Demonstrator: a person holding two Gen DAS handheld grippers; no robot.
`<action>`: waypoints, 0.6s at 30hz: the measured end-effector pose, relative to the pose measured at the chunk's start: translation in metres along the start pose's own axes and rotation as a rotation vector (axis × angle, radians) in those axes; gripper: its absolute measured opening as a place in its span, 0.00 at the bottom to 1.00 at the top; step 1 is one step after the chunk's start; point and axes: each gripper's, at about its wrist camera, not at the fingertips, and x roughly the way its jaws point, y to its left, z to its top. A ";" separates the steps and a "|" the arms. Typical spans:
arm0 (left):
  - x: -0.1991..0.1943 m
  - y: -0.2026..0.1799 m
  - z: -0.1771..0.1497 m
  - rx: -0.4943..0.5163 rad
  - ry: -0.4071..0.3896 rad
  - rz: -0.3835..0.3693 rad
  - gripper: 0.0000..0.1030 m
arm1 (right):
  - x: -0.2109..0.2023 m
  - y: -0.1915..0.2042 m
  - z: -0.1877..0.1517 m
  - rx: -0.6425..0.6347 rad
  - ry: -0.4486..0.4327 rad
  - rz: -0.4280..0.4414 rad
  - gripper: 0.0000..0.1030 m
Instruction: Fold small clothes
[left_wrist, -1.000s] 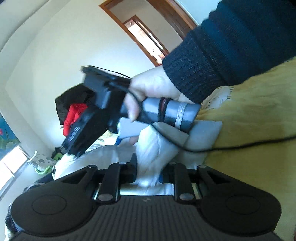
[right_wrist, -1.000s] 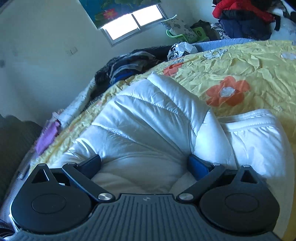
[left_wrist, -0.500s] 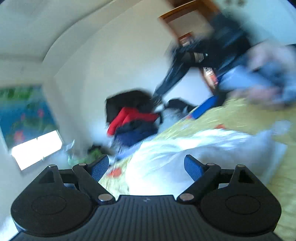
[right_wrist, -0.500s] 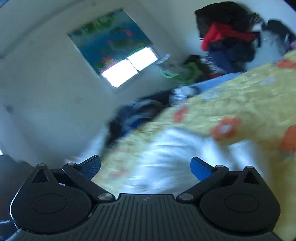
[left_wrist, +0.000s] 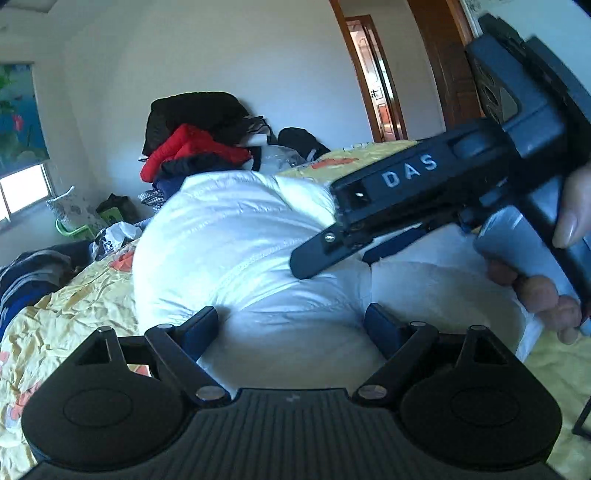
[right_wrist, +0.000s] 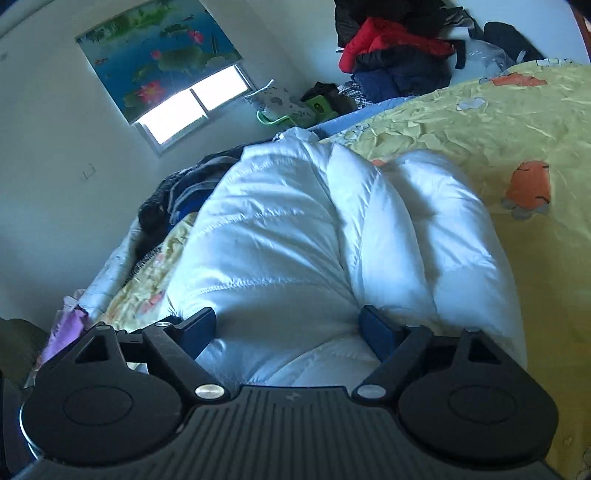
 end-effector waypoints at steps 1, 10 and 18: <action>0.002 -0.002 -0.002 0.005 0.001 0.000 0.85 | 0.001 -0.001 0.000 -0.006 -0.001 -0.004 0.82; 0.003 0.022 0.016 -0.023 0.035 -0.044 0.85 | -0.036 0.014 0.030 0.070 -0.066 0.046 0.82; 0.049 0.055 0.045 0.036 0.061 0.160 0.86 | 0.006 0.073 0.110 0.026 -0.084 0.241 0.99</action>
